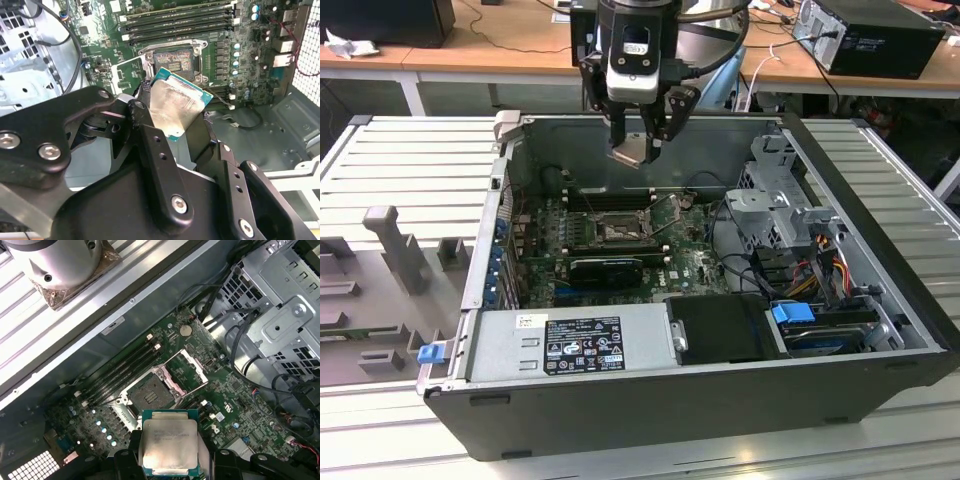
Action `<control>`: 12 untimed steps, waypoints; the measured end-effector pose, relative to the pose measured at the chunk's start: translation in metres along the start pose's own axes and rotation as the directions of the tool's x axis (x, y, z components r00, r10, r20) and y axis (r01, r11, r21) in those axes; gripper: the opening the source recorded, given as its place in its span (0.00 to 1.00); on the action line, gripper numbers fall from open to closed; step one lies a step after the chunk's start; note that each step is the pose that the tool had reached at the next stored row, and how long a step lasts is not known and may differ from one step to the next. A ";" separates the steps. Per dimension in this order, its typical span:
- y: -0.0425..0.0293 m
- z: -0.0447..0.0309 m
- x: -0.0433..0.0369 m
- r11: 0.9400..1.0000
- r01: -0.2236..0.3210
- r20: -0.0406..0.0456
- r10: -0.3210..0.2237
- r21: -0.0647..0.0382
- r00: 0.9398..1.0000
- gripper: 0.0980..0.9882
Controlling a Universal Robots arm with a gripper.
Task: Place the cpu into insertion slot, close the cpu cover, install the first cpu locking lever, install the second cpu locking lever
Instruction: 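Place the cpu into insertion slot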
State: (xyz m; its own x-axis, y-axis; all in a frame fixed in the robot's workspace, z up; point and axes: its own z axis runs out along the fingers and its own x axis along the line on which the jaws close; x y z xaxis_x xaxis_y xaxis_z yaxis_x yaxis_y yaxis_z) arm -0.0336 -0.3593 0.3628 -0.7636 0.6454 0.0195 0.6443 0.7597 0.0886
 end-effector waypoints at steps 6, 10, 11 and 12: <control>-0.0003 0.0032 -0.0001 0.993 -0.122 0.011 0.122 -0.003 0.993 0.48; -0.0003 0.0037 -0.0001 0.983 -0.183 0.016 0.183 -0.005 0.983 0.48; -0.0003 0.0037 -0.0001 0.981 -0.195 0.017 0.195 -0.006 0.981 0.48; -0.0003 0.0038 -0.0001 0.977 -0.213 0.018 0.213 -0.006 0.977 0.48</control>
State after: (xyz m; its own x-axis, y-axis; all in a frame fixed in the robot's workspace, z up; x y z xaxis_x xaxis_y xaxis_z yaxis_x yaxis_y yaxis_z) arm -0.0335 -0.3593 0.3590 -0.6080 0.7937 0.0195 0.7918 0.6044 0.0886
